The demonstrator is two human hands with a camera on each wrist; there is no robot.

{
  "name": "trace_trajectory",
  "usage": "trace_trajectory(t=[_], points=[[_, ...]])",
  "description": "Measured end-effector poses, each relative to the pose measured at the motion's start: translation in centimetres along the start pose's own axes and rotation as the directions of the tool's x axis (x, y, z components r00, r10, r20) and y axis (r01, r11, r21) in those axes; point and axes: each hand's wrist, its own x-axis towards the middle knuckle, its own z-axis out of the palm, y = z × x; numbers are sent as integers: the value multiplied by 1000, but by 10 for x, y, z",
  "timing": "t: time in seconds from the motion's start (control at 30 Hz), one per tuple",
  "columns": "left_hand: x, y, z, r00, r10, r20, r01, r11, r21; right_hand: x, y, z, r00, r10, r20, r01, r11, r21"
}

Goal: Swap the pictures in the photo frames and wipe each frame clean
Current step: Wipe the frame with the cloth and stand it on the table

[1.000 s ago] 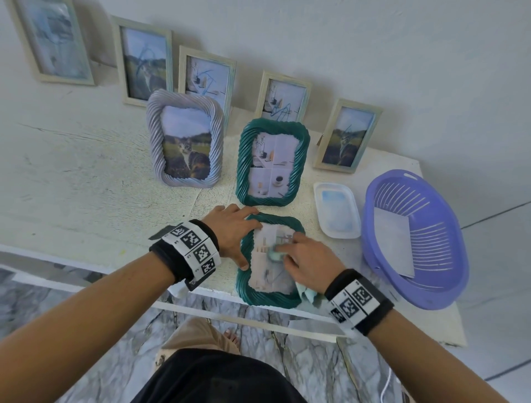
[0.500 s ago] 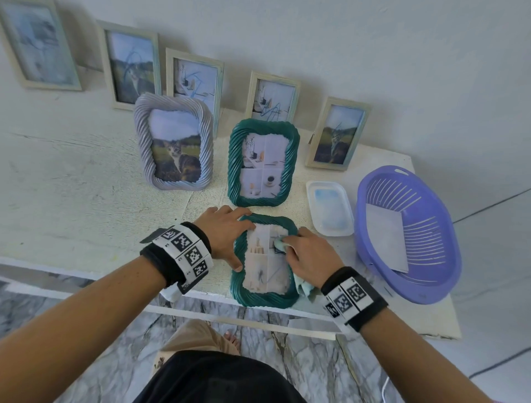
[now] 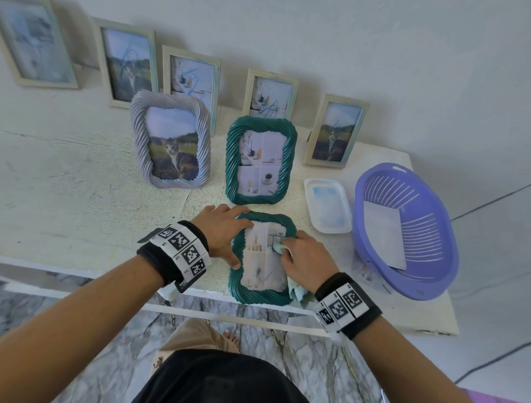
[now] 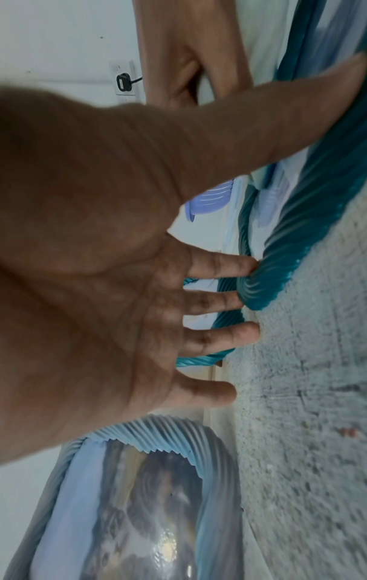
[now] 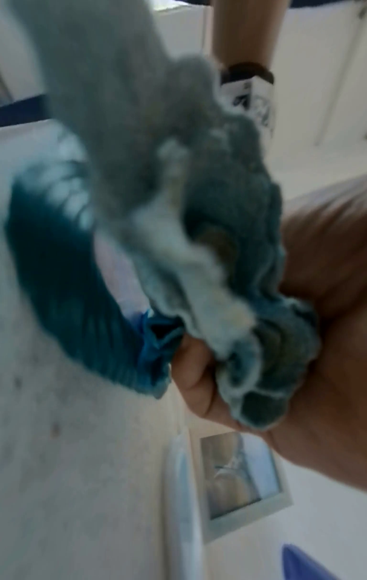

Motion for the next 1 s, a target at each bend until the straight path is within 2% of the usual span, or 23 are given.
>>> trace_trajectory(t=[0.07,0.2,0.43,0.63,0.83,1.0], points=[[0,0,1,1000,-1,0,1,1000,-4,-9,-6,6,1000,9,21,-10,999,30],[1,-1,1,1000,1,1,-1,1000,2,-33,-5,10,995,-59,75,58,998,23],[1,-1,0,1000,14,-1,-14,1000,25,-2,2,6,999,-6,-37,10,995,101],[2,-2,1,1000,16,1,-16,1000,20,-35,3,3,968,-219,120,207,973,106],[1,0,-1,1000,11,9,-11,1000,18,-1,4,2,991,-132,15,132,991,7],[1,1,-1,1000,4,15,-5,1000,23,-34,3,3,940,-302,161,300,953,37]])
